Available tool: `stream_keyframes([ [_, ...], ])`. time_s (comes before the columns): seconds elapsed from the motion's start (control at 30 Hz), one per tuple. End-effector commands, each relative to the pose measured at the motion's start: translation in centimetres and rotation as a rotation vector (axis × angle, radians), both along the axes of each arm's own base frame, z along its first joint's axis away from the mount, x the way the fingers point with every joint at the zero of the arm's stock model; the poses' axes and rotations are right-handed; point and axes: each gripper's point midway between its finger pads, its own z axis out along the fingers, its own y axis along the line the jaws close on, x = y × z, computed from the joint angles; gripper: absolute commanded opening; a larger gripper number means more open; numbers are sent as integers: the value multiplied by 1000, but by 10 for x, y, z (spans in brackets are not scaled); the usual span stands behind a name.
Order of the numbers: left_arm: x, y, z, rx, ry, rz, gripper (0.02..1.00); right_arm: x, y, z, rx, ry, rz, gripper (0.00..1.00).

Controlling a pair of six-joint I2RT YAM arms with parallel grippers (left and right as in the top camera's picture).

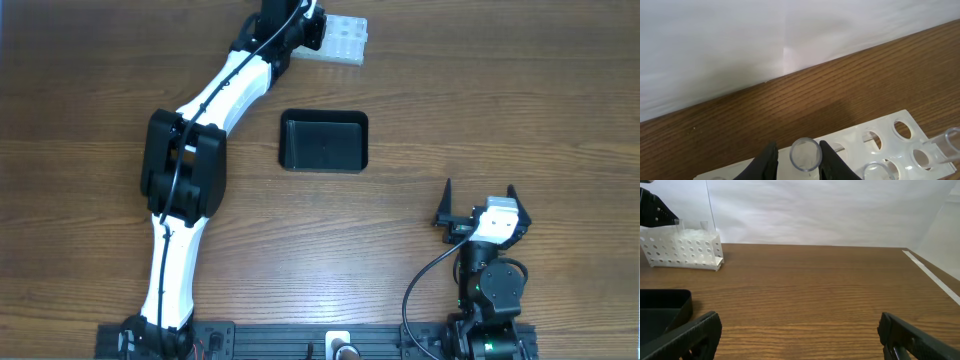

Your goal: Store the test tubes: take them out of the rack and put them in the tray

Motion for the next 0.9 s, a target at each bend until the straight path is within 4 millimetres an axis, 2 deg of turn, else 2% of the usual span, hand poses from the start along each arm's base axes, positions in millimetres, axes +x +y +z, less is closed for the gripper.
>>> stream_keyframes([
  [0.03, 3, 3, -9, 16, 4, 5, 224, 0, -3, -2, -5, 1, -17, 993],
  [0.4, 3, 3, -8, 16, 4, 5, 152, 0, -3, -2, -5, 1, -17, 993],
  [0.57, 4, 3, 3, 7, -18, 6, 141, 0, -3, -2, -5, 1, -17, 993],
  [0.67, 4, 3, 27, -6, -53, 6, 139, 0, -3, -2, -5, 1, -17, 991],
  [0.77, 1, 5, 70, -26, -117, 14, 139, 0, -3, -2, -5, 1, -17, 993],
  [0.9, -10, 14, 157, -71, -256, 34, 145, 0, -3, -2, -5, 1, -17, 991],
])
